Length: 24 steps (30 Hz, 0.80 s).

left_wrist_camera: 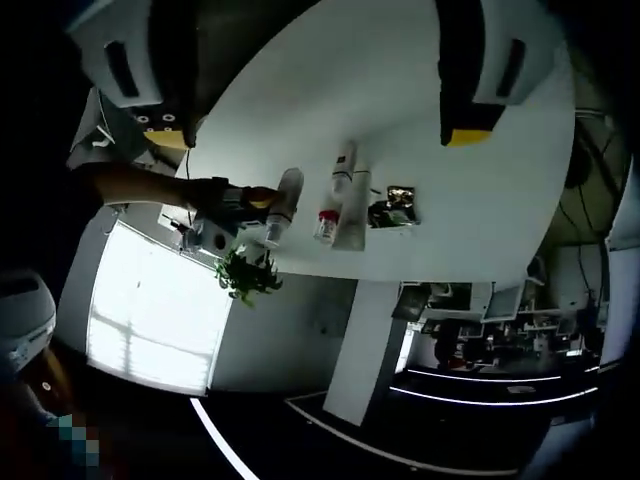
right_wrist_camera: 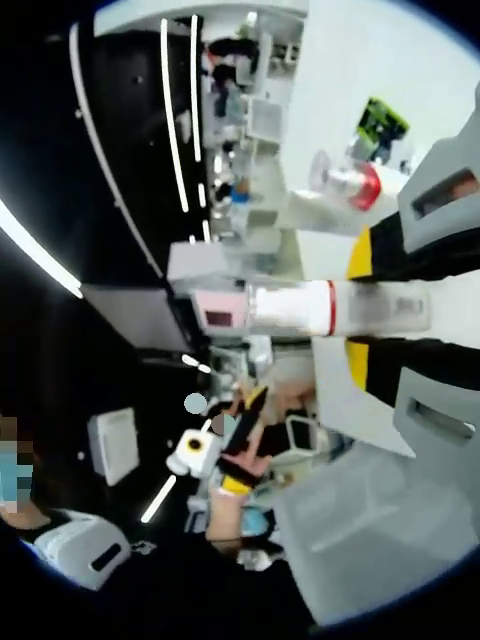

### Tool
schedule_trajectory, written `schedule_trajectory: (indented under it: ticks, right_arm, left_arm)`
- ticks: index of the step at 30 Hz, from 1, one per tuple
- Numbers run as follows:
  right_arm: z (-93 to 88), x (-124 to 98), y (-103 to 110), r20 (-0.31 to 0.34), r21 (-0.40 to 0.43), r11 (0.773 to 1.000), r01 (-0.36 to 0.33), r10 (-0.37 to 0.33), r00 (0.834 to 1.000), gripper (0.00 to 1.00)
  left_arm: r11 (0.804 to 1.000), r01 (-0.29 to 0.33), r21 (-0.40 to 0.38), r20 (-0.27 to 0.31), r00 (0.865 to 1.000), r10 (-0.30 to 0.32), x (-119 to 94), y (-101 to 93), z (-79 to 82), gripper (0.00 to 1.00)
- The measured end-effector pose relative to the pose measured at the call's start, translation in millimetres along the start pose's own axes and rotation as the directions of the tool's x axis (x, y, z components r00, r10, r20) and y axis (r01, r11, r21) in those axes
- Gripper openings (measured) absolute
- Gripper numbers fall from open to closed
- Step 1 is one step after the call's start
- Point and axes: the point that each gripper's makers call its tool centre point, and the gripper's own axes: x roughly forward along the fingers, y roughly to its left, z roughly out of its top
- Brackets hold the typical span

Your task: Arrange the skincare products in the storage area until every visible bottle or jar stands upright without overlapping.

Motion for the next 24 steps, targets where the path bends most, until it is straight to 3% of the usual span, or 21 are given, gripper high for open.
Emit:
schedule_trajectory:
  ticks: [9,16,24]
  right_arm:
    - [-23.7,10,-19,0.002,-0.022,1.000,0.006,-0.006,1.000,0.13]
    - [-45.6,13,-18,-0.009,-0.042,0.999,-0.032,0.032,0.999,0.13]
    - [-69.7,14,-31,-0.004,-0.024,1.000,-0.019,0.019,1.000,0.13]
  left_arm:
    - [1.000,-0.012,-0.024,-0.026,1.000,0.011,9,8.8,-19.9,0.94]
    - [1.000,-0.016,-0.010,-0.033,0.999,0.015,16,16.3,-25.1,0.94]
    - [0.999,-0.035,-0.021,-0.088,0.996,0.033,22,26.1,-52.4,0.93]
